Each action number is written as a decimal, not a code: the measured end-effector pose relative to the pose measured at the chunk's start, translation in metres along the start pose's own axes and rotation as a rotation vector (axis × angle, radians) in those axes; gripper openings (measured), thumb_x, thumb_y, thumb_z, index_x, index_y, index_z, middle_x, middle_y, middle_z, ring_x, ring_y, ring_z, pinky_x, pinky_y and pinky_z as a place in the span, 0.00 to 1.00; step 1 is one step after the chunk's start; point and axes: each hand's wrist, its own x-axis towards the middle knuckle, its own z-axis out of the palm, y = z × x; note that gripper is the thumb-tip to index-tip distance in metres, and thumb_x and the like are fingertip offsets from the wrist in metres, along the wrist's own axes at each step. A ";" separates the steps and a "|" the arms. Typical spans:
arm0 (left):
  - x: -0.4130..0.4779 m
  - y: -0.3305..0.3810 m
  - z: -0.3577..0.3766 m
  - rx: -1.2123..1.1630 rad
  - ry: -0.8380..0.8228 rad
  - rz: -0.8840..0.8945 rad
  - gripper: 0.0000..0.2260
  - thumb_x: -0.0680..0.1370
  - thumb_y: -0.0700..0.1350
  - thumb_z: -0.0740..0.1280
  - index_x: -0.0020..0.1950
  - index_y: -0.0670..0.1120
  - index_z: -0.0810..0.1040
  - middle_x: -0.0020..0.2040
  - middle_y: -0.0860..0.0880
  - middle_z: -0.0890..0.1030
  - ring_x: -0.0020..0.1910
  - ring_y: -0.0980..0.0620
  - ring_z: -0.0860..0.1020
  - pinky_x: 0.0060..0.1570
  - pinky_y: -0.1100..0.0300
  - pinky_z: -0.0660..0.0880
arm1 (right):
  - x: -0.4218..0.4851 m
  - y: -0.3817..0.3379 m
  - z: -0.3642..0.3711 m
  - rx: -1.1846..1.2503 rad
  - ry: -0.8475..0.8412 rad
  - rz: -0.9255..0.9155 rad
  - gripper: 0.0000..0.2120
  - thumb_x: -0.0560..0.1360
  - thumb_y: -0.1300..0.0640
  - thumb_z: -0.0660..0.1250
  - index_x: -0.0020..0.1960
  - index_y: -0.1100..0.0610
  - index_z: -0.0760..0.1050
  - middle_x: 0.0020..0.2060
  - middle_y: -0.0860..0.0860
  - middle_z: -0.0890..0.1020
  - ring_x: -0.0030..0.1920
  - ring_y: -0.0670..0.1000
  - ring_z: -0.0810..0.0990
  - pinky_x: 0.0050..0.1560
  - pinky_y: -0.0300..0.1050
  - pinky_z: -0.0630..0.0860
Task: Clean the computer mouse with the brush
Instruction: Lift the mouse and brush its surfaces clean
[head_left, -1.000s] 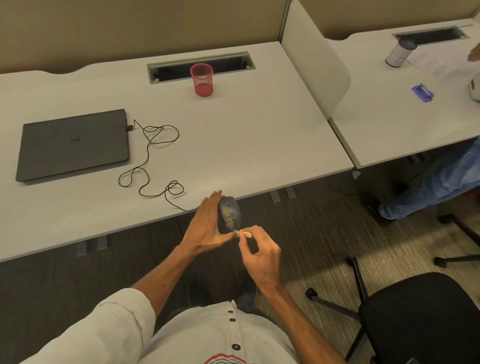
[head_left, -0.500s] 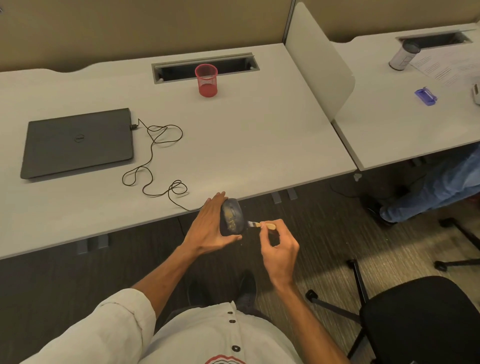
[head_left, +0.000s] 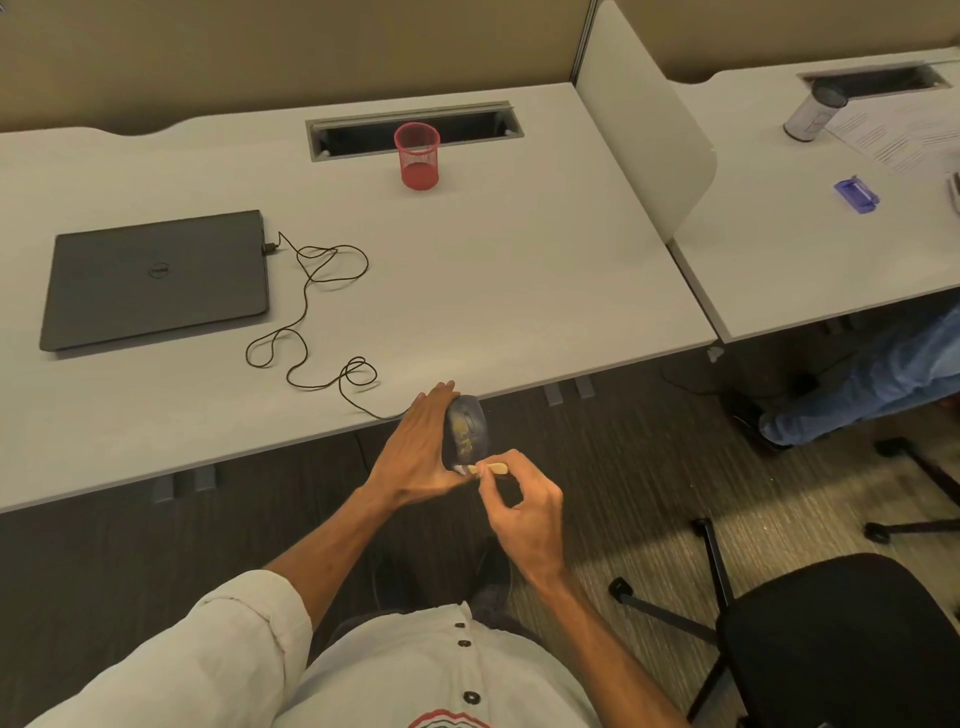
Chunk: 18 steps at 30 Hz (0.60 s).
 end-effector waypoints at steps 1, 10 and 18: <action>0.000 0.000 0.000 0.002 0.004 -0.001 0.58 0.70 0.71 0.77 0.88 0.48 0.51 0.89 0.48 0.52 0.89 0.46 0.51 0.87 0.41 0.54 | 0.001 0.000 -0.001 -0.003 0.017 -0.002 0.05 0.80 0.64 0.76 0.54 0.57 0.84 0.49 0.45 0.86 0.52 0.38 0.84 0.53 0.33 0.82; -0.001 0.003 0.005 -0.016 0.027 -0.008 0.58 0.71 0.70 0.77 0.88 0.48 0.50 0.89 0.48 0.51 0.89 0.46 0.51 0.88 0.42 0.53 | 0.012 0.008 -0.009 -0.174 0.060 -0.158 0.07 0.81 0.62 0.76 0.58 0.60 0.85 0.52 0.52 0.87 0.52 0.46 0.86 0.55 0.39 0.84; 0.003 0.005 0.004 -0.045 0.011 0.014 0.58 0.70 0.66 0.80 0.88 0.47 0.49 0.89 0.47 0.52 0.89 0.45 0.50 0.87 0.40 0.53 | -0.002 0.003 0.006 -0.128 -0.087 -0.231 0.06 0.81 0.59 0.76 0.57 0.58 0.85 0.52 0.51 0.87 0.52 0.47 0.86 0.53 0.44 0.85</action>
